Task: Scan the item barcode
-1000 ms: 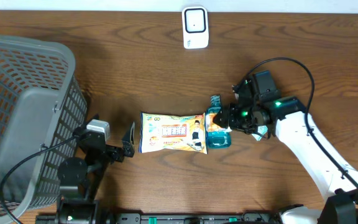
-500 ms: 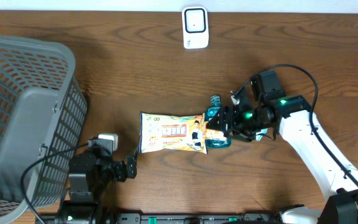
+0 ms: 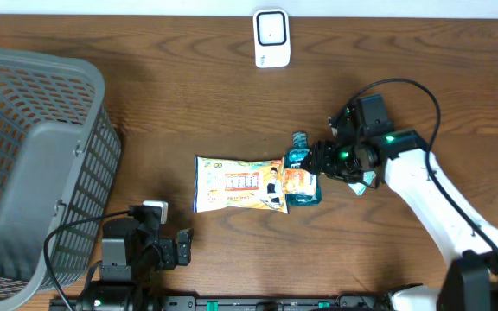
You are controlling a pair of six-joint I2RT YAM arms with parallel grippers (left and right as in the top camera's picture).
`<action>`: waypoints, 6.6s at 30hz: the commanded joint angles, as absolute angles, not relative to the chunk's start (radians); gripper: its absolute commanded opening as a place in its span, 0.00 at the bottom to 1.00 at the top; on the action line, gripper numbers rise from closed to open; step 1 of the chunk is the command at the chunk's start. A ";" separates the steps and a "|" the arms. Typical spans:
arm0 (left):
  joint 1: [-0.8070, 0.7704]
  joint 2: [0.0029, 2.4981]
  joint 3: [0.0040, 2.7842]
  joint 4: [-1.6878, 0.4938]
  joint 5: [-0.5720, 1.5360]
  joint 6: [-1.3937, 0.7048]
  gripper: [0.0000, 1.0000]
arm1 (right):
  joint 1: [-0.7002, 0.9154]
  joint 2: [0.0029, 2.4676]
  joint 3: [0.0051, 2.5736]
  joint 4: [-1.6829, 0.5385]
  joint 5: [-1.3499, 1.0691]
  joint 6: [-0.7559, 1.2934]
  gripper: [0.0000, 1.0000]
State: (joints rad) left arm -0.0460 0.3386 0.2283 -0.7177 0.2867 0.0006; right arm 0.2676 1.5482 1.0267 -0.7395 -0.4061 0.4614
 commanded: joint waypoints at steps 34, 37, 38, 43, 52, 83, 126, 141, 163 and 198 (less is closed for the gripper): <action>-0.044 0.337 0.232 -0.721 0.295 0.007 0.99 | 0.080 1.772 1.028 -1.240 -1.057 0.538 0.02; -0.044 0.337 0.232 -0.721 0.295 0.007 0.99 | 0.079 1.772 1.028 -1.359 -1.057 0.538 0.02; -0.044 0.337 0.232 -0.722 0.295 0.007 0.99 | 0.079 1.772 1.028 -1.392 -1.057 0.538 0.02; -0.044 0.337 0.232 -0.721 0.295 0.007 0.99 | 0.080 1.772 1.028 -1.429 -1.057 0.521 0.01; -0.044 0.337 0.232 -0.721 0.295 0.007 0.99 | 0.080 1.772 1.028 -1.505 -1.056 0.506 0.01; -0.044 0.337 0.232 -0.721 0.295 0.007 0.99 | 0.319 1.448 1.027 -1.702 -1.000 0.306 0.01; -0.044 0.337 0.232 -0.722 0.295 0.007 0.99 | 0.320 1.009 1.033 -0.437 0.107 0.428 0.01; -0.044 0.337 0.232 -0.722 0.295 0.007 0.99 | 0.322 1.683 1.033 0.526 -0.010 0.192 0.01; -0.044 0.337 0.232 -0.721 0.295 0.007 0.99 | 0.325 2.389 1.636 0.812 -0.044 0.253 0.01; -0.044 0.337 0.232 -0.722 0.295 0.007 0.99 | 0.196 1.868 1.769 -0.248 0.644 -0.095 0.01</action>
